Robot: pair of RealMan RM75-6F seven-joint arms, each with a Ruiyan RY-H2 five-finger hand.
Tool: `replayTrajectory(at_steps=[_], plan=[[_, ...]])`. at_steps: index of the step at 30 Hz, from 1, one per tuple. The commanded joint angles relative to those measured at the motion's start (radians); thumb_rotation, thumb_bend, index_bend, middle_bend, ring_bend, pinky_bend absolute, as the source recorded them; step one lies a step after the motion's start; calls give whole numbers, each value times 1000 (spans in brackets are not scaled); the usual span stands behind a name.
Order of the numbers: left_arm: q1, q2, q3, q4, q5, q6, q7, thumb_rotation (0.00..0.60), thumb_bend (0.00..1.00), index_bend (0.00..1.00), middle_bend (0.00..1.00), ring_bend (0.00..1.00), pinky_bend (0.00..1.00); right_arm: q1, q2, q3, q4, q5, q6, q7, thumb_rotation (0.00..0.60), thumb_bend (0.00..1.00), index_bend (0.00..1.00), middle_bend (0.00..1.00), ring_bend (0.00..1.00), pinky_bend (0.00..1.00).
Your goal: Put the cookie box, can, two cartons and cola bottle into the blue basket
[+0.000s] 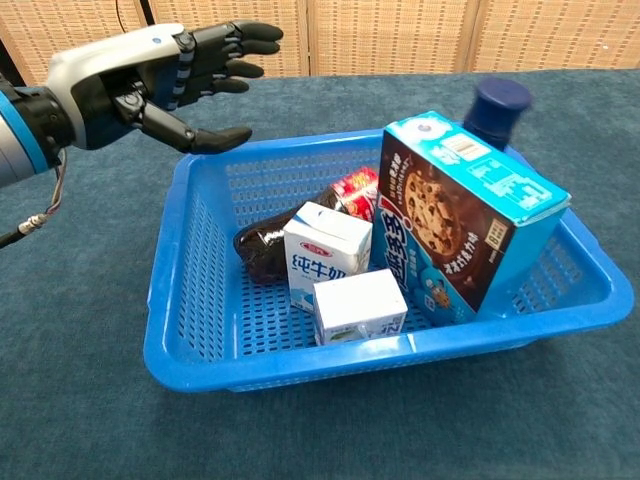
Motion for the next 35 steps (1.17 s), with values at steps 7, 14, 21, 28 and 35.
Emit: replayTrajectory(at_steps=[7,14,21,28,35], plan=[[43,97,-10,-73,15,73,-24,600,342,0,0,0,0,-4,6,-3,-10,-12,13,4,600,0,44,0,0,0],[108,280,23,-179,-53,74,203,600,296,0,0,0,0,-7,11,-4,-16,-16,20,-2,600,0,44,0,0,0],[228,407,71,-317,-162,169,483,600,296,0,0,0,0,-10,15,-3,-20,-26,35,-11,600,0,44,0,0,0],[389,418,132,-332,-191,355,639,600,296,0,0,0,0,-12,19,-6,-26,-31,36,-25,600,0,44,0,0,0],[505,376,161,-280,-172,478,668,600,296,0,0,0,0,-25,25,-6,-36,-18,42,-80,600,0,29,0,0,0]])
